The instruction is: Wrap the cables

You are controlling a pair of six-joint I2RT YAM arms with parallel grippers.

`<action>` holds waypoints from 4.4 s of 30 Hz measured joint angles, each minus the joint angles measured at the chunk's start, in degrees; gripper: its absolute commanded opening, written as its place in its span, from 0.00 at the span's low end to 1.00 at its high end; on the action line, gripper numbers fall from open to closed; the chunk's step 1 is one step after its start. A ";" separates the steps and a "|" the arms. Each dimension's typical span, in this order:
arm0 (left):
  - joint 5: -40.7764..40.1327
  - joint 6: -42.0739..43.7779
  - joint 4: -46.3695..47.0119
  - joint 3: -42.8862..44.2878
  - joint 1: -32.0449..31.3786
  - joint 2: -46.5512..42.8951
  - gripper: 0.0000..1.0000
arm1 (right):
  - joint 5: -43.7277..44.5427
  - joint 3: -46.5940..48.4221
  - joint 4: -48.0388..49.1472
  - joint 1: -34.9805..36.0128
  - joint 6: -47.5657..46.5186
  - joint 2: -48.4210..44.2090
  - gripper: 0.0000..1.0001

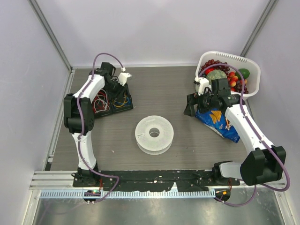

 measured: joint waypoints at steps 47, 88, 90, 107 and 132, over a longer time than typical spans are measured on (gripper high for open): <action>-4.48 -27.32 12.76 33.75 2.34 -18.93 0.00 | 2.51 10.71 -1.84 -0.02 -6.54 3.76 0.93; 29.51 -62.82 36.83 2.99 -15.96 -28.92 0.00 | 26.80 7.30 56.48 21.00 -14.03 1.31 0.13; 30.82 -63.67 37.59 1.95 -15.85 -30.42 0.00 | 27.78 6.93 58.18 21.00 -15.82 1.27 0.10; 33.48 -69.11 42.97 0.85 -13.35 -34.14 0.00 | 15.61 3.13 47.23 20.22 -17.68 -9.44 0.75; 35.85 -75.80 46.07 0.44 -13.29 -31.87 0.00 | 15.02 1.81 53.96 21.27 -7.10 -4.17 0.42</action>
